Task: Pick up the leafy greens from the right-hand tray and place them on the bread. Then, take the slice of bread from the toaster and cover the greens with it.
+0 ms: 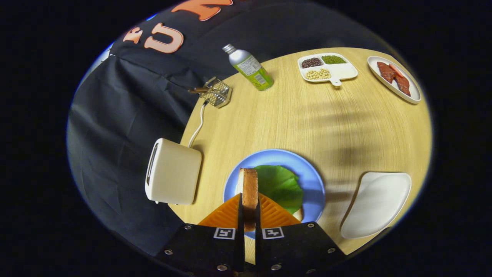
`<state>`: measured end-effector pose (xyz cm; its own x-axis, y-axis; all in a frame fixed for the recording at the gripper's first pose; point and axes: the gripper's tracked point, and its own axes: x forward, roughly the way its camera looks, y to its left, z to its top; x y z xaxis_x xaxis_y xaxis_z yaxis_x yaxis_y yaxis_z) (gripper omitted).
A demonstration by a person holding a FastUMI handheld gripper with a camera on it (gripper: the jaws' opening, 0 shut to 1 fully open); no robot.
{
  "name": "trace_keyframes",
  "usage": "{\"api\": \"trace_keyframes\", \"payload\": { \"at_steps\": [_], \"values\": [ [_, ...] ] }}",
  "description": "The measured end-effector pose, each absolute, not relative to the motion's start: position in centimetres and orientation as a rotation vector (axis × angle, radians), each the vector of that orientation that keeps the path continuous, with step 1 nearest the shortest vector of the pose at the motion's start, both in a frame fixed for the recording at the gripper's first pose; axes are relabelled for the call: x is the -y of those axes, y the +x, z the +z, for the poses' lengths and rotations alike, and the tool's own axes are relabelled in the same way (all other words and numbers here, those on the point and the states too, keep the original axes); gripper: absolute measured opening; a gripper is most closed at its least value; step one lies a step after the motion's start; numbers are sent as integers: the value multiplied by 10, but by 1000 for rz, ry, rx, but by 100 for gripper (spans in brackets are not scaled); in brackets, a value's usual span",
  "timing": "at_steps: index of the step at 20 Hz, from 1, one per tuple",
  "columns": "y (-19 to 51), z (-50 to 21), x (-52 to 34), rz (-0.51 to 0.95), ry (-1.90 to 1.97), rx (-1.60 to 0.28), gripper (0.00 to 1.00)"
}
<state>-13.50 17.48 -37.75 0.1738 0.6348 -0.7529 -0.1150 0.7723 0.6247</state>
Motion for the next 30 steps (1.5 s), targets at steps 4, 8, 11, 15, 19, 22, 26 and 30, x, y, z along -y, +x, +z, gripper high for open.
{"api": "trace_keyframes", "payload": {
  "at_steps": [4,8,11,15,19,22,26,30],
  "values": [
    [-119,-380,-162,523,438,-1234,29],
    [-104,-369,-142,468,439,-1173,52],
    [-92,-349,-124,427,417,-1102,58],
    [-75,-309,-100,392,366,-971,70],
    [-60,-261,-76,357,311,-838,93],
    [-49,-216,-57,316,270,-711,98],
    [-35,-157,-29,245,210,-525,99],
    [-32,-103,-3,175,133,-363,98]
  ]
}}
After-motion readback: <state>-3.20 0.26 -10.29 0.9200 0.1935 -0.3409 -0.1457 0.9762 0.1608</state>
